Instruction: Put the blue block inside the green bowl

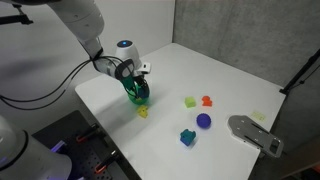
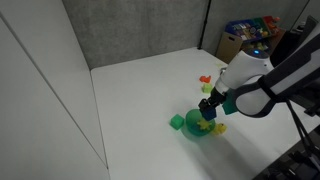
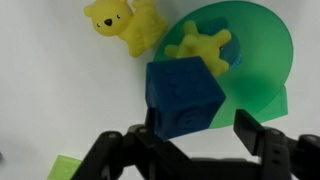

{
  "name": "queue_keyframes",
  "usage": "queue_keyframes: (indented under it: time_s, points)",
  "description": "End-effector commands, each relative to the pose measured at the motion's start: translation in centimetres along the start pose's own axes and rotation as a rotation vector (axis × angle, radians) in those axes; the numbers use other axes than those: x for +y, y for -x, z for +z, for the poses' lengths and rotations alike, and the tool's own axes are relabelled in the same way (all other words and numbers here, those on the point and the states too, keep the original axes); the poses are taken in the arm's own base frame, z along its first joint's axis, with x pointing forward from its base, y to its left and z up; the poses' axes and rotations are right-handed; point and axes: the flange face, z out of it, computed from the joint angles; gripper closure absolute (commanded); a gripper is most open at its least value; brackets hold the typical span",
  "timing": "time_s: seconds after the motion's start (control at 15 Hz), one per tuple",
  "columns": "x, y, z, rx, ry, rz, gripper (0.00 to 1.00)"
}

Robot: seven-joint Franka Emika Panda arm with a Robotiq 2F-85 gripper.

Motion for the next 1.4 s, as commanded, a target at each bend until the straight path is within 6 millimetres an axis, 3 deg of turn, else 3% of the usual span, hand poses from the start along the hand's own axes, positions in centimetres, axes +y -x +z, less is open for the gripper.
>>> queue_keyframes:
  time_s: [0.0, 0.33, 0.67, 1.33]
  points:
    - [0.3, 0.1, -0.6, -0.003, 0.004, -0.001, 0.00]
    - [0.2, -0.4, -2.1, 0.016, -0.004, -0.003, 0.00]
    - [0.9, -2.1, -5.2, 0.030, -0.007, 0.026, 0.00]
    - [7.6, -8.8, -13.2, -0.102, 0.119, 0.073, 0.00]
